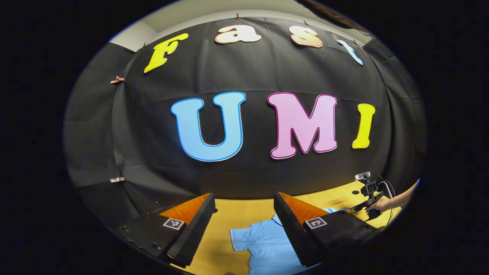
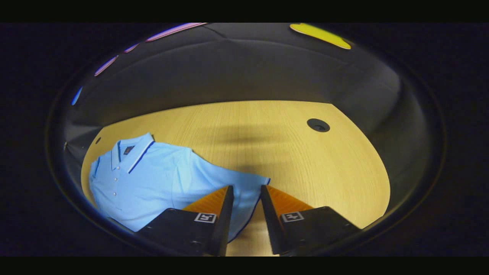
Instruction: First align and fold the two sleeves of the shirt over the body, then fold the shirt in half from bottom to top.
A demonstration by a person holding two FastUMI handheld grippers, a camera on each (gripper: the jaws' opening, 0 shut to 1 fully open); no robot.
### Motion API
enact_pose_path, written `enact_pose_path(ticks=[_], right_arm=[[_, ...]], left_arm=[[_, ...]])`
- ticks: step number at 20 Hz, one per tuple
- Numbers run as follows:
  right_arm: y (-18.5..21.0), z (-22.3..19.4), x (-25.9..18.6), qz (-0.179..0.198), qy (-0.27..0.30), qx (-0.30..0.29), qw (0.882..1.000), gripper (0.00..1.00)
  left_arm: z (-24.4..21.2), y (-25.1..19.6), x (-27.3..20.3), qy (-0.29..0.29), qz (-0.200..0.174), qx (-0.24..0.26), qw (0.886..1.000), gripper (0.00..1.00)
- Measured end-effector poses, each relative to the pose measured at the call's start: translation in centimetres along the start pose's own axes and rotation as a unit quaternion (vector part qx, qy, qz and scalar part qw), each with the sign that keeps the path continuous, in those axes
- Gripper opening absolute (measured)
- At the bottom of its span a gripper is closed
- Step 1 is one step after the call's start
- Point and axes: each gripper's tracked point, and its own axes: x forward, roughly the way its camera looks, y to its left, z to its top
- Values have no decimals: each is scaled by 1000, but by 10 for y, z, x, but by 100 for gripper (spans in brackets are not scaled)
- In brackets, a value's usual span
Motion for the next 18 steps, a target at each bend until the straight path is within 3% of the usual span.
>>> enact_pose_path(ticks=[4,8,13,17,18], right_arm=[[4,4,3,3,-1,-5,1000,8],[41,33,-26,58,-39,21,997,8],[129,34,-56,161,-31,17,986,3],[152,-9,-35,167,30,-22,985,8],[151,-19,-25,159,43,-31,986,2]], left_arm=[[-8,17,-1,11,11,4,1000,99],[-5,24,-3,1,12,-8,1000,99],[-24,25,-1,14,11,-48,999,99],[-39,28,0,29,9,-53,998,99],[-47,30,2,37,9,-54,998,99]])
